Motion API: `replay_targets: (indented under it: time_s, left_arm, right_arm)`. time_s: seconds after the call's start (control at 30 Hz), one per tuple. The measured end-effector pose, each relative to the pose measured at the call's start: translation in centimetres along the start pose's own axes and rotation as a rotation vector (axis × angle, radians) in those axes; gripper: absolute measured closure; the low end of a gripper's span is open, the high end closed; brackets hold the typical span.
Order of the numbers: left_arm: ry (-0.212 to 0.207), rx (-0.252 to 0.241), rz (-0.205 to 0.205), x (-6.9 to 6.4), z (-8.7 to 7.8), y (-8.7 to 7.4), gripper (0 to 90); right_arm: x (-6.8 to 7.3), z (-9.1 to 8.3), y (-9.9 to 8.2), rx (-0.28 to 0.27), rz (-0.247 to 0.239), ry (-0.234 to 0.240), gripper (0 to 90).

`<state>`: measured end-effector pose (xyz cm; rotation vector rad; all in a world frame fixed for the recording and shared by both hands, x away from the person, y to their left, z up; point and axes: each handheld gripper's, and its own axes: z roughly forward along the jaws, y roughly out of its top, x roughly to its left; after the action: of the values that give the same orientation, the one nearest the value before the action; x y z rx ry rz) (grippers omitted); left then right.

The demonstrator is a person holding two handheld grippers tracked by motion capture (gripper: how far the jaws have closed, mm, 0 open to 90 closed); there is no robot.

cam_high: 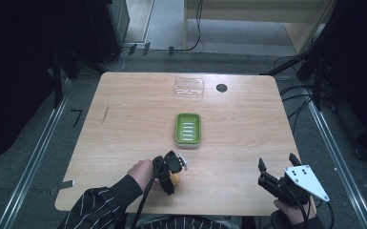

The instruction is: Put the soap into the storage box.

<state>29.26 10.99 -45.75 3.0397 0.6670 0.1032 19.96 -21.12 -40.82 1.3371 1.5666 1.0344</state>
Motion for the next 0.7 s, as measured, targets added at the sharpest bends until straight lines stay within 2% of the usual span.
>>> replay_targets:
  time_s: [0.5,0.7]
  left_arm:
    - [-0.006,-0.040,-0.007,0.05,-0.02,-0.40,26.3]
    - [0.018,-0.055,0.002,-0.16,-0.12,-0.34,26.3]
  right_arm:
    - [-0.07,-0.02,-0.01,-0.003,-0.001,-0.002,13.7]
    - [-0.08,-0.02,-0.01,-0.003,-0.001,-0.003,13.7]
